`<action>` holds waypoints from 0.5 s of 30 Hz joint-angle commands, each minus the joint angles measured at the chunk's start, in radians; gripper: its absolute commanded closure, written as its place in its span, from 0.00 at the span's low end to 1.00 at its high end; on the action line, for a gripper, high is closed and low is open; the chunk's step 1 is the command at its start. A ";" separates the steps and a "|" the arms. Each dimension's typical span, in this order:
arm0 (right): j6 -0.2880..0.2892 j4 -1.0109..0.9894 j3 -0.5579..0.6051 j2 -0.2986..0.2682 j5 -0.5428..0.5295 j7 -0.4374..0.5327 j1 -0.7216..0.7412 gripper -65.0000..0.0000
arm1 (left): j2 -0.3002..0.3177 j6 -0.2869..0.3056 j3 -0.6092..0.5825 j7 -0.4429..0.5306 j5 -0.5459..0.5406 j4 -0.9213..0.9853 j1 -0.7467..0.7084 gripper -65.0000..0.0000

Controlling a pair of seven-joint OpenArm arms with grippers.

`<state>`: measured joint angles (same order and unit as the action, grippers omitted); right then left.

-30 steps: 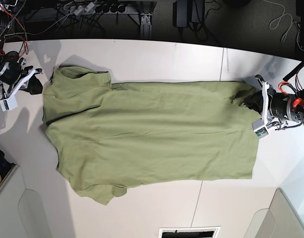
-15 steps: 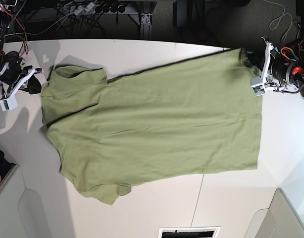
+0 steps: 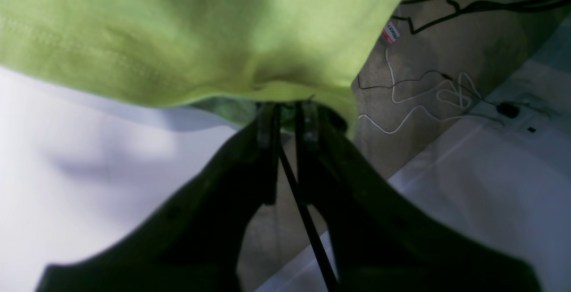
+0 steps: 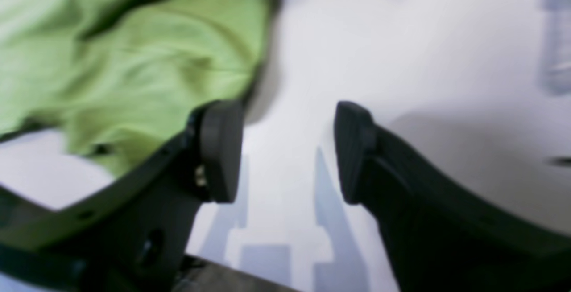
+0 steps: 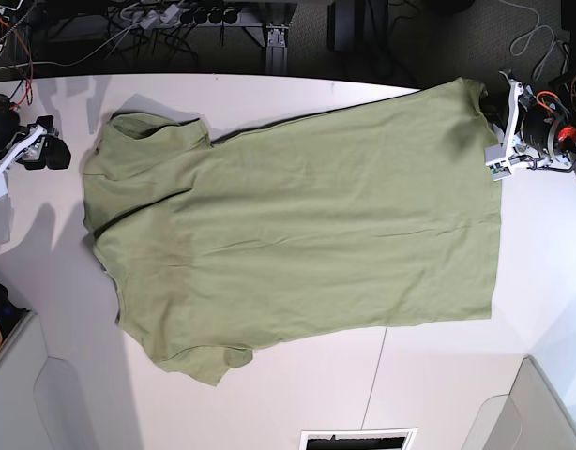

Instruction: Layout the t-shirt on the table in an organized manner, then fold the t-shirt properly

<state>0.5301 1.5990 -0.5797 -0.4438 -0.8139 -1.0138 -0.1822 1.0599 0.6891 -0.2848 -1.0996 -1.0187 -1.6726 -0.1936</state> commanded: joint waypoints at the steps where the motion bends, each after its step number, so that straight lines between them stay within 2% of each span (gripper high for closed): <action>1: 0.021 0.017 -0.003 -0.003 -0.024 0.008 -0.009 0.49 | 0.021 0.009 0.012 0.005 -0.009 -0.007 0.008 0.85; 9: 0.021 0.016 0.000 0.148 -0.050 0.010 -0.029 0.49 | 0.012 0.009 0.012 0.007 -0.009 -0.007 0.008 0.85; 15: 0.020 0.016 0.000 0.224 -0.050 0.023 -0.029 0.50 | 0.012 0.009 0.012 0.008 -0.009 -0.007 0.008 0.85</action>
<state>0.5354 1.5990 -0.5751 -0.2119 -0.8486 -1.0000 -0.2169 1.0473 0.6891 -0.2848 -1.0992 -1.0187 -1.6726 -0.1940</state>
